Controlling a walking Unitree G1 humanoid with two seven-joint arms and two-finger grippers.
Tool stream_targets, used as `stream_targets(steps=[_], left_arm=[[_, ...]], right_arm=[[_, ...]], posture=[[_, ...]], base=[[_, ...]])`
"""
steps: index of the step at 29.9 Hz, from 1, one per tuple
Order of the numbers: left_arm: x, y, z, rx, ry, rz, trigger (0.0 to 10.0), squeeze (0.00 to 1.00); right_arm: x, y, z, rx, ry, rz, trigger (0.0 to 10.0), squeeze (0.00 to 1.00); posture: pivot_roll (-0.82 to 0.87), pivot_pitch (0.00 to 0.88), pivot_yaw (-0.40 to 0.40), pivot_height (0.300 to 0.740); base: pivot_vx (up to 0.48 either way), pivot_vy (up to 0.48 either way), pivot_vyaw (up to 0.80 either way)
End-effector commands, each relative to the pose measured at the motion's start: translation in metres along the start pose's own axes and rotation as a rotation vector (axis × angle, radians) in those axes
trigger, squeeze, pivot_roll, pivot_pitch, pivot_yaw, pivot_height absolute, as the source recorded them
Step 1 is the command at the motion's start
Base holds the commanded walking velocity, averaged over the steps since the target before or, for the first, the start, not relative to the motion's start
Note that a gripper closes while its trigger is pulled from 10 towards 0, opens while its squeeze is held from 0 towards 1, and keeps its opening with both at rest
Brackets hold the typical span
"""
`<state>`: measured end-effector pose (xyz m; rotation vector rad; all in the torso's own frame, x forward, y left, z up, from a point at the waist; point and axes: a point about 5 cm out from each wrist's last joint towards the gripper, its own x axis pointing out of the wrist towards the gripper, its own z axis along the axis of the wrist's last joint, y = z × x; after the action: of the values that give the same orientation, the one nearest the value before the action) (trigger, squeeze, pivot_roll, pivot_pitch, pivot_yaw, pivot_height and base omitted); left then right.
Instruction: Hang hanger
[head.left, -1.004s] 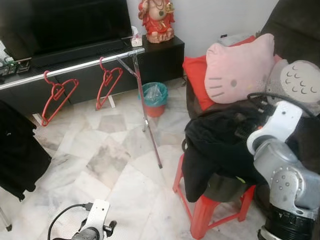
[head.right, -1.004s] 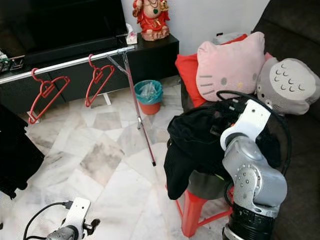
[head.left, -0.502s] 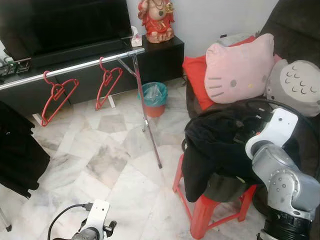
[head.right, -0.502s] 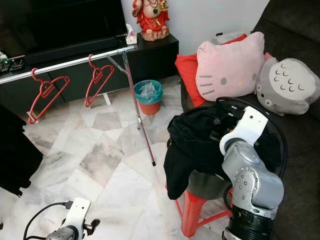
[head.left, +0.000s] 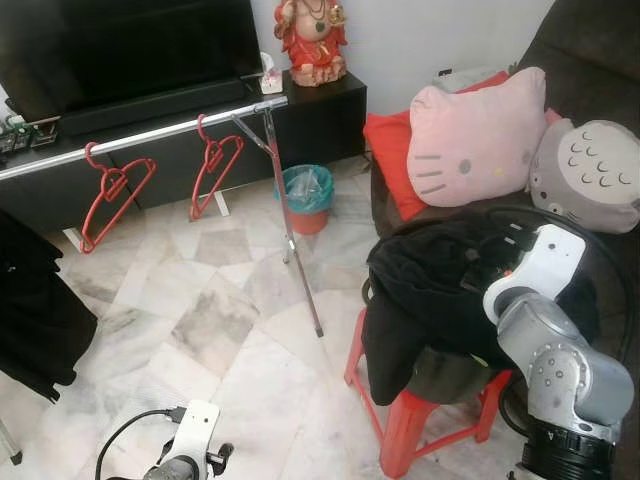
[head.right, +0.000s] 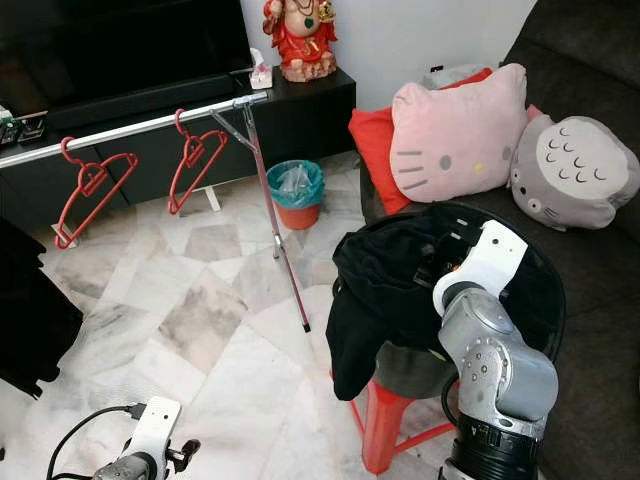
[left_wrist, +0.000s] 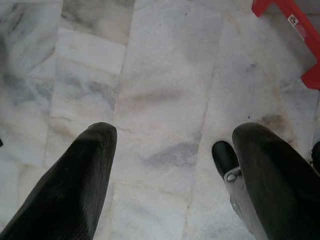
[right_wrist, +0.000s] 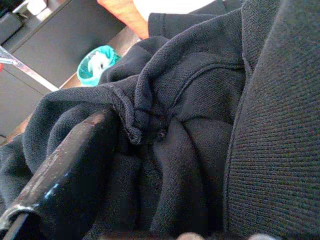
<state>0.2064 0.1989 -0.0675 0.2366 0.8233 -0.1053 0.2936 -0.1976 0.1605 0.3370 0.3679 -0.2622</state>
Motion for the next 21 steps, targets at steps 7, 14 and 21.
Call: stream_targets(steps=[7,14,21], left_arm=[[-0.0006,0.0024,-0.0027,0.013,0.015,-0.004,10.0,0.0],[-0.0007,0.0028,-0.0029,0.013,0.017,-0.002,10.0,0.0],[-0.0008,0.0038,-0.0027,0.011,0.015,-0.002,10.0,0.0]], right_arm=[[0.0015,0.005,-0.007,0.013,0.028,0.036,0.0,0.0],[0.0016,0.0061,-0.0061,0.0,0.021,0.037,0.0,0.0],[0.0017,0.0071,-0.0061,0.002,0.02,0.039,0.0,0.0]], posture=[[-0.11,0.0,0.098,0.74],[-0.1,0.0,0.099,0.74],[-0.1,0.0,0.1,0.74]], base=[[0.0,0.0,0.0],[0.0,0.0,0.0],[0.0,0.0,0.0]])
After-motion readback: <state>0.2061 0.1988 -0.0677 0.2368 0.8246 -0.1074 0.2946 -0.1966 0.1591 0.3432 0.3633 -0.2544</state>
